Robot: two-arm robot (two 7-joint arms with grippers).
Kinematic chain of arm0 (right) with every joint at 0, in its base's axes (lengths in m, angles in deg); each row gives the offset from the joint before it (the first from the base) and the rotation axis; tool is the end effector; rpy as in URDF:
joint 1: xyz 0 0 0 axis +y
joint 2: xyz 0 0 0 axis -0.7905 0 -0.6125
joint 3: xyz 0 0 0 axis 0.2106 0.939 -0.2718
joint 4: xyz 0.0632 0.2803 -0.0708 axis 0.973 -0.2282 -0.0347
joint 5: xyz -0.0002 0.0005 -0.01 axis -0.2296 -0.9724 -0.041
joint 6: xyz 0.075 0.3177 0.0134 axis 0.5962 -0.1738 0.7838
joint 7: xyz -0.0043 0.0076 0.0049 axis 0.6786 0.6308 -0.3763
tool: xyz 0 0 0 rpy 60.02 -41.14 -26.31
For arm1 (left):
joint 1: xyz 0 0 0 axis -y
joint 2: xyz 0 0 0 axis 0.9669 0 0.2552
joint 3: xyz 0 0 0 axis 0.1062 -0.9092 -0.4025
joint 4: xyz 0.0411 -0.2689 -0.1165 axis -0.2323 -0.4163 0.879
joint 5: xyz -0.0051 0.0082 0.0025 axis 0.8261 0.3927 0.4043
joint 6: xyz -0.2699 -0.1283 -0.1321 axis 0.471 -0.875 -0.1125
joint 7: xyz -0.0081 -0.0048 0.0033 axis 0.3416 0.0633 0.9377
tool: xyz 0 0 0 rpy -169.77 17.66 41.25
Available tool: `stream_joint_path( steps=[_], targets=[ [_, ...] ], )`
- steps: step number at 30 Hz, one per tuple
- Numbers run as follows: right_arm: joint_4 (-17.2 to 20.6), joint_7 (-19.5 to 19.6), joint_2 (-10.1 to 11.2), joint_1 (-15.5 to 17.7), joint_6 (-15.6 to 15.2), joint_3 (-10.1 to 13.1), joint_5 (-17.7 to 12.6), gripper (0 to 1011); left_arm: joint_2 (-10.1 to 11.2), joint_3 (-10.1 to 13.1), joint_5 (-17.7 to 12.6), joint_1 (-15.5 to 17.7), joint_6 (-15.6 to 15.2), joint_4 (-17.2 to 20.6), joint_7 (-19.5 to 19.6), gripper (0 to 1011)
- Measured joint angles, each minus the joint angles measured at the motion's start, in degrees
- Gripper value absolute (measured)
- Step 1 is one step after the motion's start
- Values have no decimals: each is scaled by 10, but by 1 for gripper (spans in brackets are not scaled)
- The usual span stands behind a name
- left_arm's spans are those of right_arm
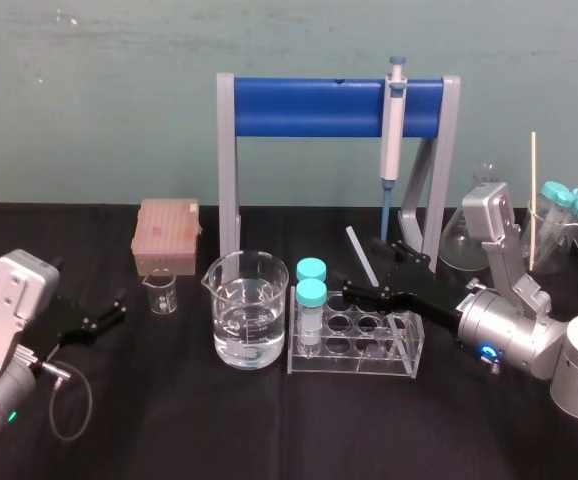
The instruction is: Pick up the stirring rod with one hand, then place it down.
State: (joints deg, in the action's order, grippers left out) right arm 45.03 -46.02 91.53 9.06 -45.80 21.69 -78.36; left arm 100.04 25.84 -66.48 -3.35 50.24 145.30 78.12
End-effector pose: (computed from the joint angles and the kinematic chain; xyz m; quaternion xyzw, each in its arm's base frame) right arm 0.4680 -0.0405 -0.2850 -0.0591 -0.0035 -0.3742 0.9255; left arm 0.3760 0.0812 -0.3103 0.1414 -0.1325 0.5800 0.7913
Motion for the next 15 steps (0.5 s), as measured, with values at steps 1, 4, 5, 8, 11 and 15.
stream_joint_path(
  steps=[1,4,5,8,11,15],
  targets=[
    [0,0,0,0,0,0,0,996,0,0,0,0,0,0,0,1000],
    [0,0,0,0,1,0,0,927,0,0,0,0,0,0,0,1000],
    [0,0,0,0,1,0,0,927,0,0,0,0,0,0,0,1000],
    [0,0,0,0,1,0,0,838,0,0,0,0,0,0,0,1000],
    [0,0,0,0,1,0,0,739,0,0,0,0,0,0,0,1000],
    [1,0,0,0,1,0,-1,625,0,0,0,0,0,0,0,1000]
  ],
)
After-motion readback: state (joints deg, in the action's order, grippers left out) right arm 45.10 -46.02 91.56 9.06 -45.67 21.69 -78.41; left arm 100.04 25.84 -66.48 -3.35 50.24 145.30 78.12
